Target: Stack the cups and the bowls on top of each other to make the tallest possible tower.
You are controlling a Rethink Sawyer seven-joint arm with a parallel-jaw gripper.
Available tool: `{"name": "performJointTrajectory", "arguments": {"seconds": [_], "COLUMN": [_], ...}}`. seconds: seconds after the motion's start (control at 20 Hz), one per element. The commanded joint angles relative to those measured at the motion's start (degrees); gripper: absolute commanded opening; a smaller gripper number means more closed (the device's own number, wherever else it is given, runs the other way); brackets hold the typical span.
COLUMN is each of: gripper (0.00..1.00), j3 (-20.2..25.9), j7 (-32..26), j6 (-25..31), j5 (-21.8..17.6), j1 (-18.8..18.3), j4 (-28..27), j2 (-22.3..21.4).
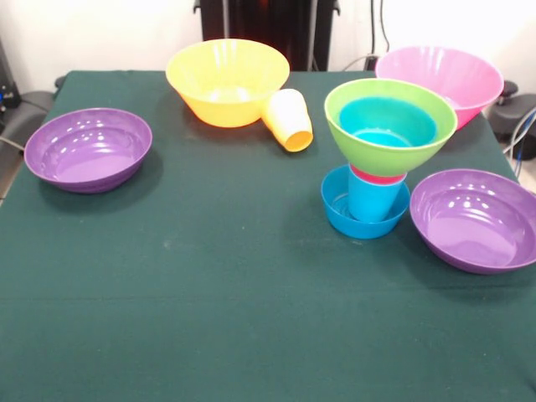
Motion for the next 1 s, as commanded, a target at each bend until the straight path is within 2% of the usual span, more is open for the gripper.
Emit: {"name": "performJointTrajectory", "arguments": {"seconds": [0.05, 0.25, 0.85, 1.0], "gripper": [1.00, 1.00, 1.00, 1.00], "j3": [8.39, 9.77, 13.69, 14.74], "j7": [-21.58, -22.19, -24.95, -26.28], "j6": [13.01, 14.21, 12.70, 13.04], "j5": [-6.90, -8.31, -10.94, -11.83], "j1": [-4.37, -5.27, -8.83, -10.08], "j4": [-1.57, -2.72, -1.12, -2.37], "j2": [-1.15, -1.17, -1.76, -0.74]}}
